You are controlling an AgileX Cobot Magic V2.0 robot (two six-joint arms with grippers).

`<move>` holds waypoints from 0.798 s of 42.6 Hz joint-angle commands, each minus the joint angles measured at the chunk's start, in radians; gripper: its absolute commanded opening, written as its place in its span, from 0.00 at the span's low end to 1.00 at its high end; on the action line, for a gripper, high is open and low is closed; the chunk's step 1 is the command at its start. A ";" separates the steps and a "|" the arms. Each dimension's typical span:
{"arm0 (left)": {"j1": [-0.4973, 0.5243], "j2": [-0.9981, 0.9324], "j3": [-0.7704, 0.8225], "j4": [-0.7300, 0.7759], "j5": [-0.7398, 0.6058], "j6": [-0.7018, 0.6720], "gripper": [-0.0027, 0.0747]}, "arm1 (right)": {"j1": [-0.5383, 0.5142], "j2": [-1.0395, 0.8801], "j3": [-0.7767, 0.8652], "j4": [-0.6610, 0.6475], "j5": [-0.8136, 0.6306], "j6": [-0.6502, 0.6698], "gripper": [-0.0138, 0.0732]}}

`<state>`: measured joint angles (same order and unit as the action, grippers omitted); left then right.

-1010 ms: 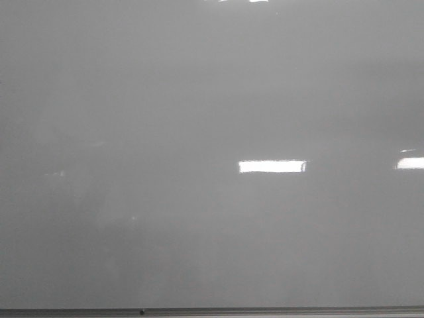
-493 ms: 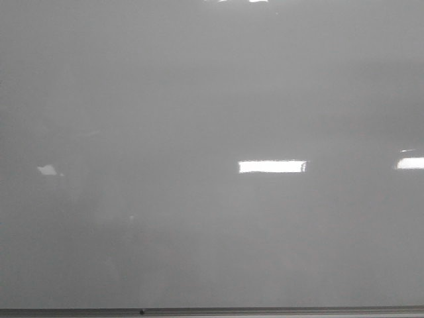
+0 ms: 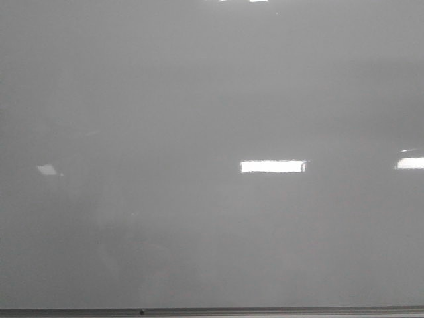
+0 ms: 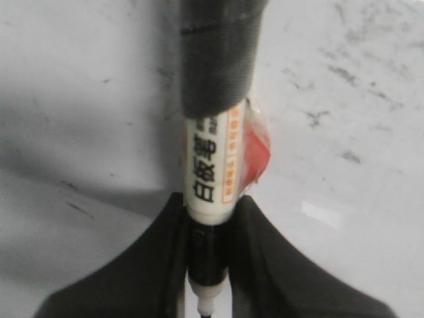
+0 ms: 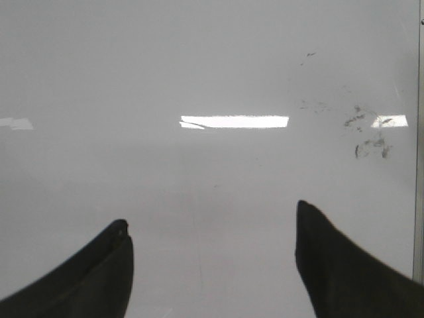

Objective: Write number 9 on whiteboard

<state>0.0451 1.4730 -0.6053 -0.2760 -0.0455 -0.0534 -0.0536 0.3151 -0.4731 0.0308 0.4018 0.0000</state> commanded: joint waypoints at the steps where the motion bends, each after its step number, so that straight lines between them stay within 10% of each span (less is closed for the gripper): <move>1: -0.010 -0.092 -0.042 0.034 0.070 -0.002 0.01 | -0.001 0.016 -0.036 -0.003 -0.084 0.000 0.78; 18: -0.293 -0.180 -0.294 -0.062 0.744 0.494 0.01 | 0.043 0.179 -0.133 0.071 0.097 -0.059 0.78; 34: -0.537 -0.180 -0.438 -0.297 1.072 1.074 0.01 | 0.312 0.429 -0.324 0.397 0.441 -0.497 0.78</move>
<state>-0.4483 1.3255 -0.9909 -0.4916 0.9850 0.9230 0.2061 0.6896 -0.7232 0.3144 0.8122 -0.3761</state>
